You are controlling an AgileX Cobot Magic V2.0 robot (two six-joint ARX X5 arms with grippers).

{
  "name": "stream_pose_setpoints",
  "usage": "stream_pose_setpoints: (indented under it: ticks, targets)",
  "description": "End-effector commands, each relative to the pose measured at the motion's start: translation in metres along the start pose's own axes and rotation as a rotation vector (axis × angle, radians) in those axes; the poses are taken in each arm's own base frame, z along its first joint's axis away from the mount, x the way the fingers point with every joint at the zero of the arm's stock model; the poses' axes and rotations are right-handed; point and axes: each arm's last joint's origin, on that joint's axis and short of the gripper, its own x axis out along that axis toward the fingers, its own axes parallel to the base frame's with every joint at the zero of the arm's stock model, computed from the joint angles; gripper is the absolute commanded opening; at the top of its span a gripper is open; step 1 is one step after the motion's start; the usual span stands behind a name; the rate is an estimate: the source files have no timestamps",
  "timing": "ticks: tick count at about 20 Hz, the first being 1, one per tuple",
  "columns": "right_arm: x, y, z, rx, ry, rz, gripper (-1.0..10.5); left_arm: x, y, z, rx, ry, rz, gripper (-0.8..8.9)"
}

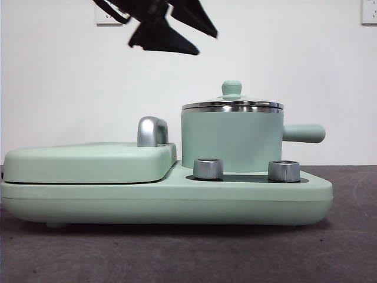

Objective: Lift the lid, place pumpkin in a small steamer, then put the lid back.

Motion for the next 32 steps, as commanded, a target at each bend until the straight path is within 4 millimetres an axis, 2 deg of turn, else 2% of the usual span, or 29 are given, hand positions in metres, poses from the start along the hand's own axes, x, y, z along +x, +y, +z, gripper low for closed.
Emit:
stream_pose_setpoints:
  ticks: [1, 5, 8, 14, 19, 24, 29, 32]
  targets:
    - [-0.001, 0.002, 0.003, -0.016, -0.016, 0.022, 3.3, -0.010, 0.005, 0.001, -0.107, 0.035, 0.016, 2.45]
    - [0.001, 0.006, 0.008, -0.031, -0.046, 0.072, 3.3, -0.035, 0.017, -0.008, -0.179, 0.149, 0.084, 2.46]
    - [0.008, 0.012, 0.014, -0.044, -0.048, 0.123, 3.3, -0.053, 0.021, -0.012, -0.203, 0.167, 0.120, 2.46]
    - [0.040, 0.031, 0.029, -0.114, 0.011, 0.215, 3.3, -0.102, 0.015, -0.026, -0.216, 0.106, 0.185, 2.46]
    - [0.064, 0.043, 0.038, -0.144, 0.025, 0.276, 3.3, -0.131, 0.006, -0.051, -0.255, 0.077, 0.231, 2.46]
    - [0.084, 0.053, 0.044, -0.160, 0.029, 0.342, 3.3, -0.149, -0.004, -0.090, -0.348, 0.079, 0.276, 2.46]
    - [0.092, 0.061, 0.050, -0.163, 0.001, 0.451, 3.3, -0.163, -0.016, -0.124, -0.445, 0.048, 0.390, 2.46]
    - [0.091, 0.066, 0.055, -0.173, -0.031, 0.567, 3.3, -0.172, -0.023, -0.133, -0.494, 0.024, 0.423, 2.46]
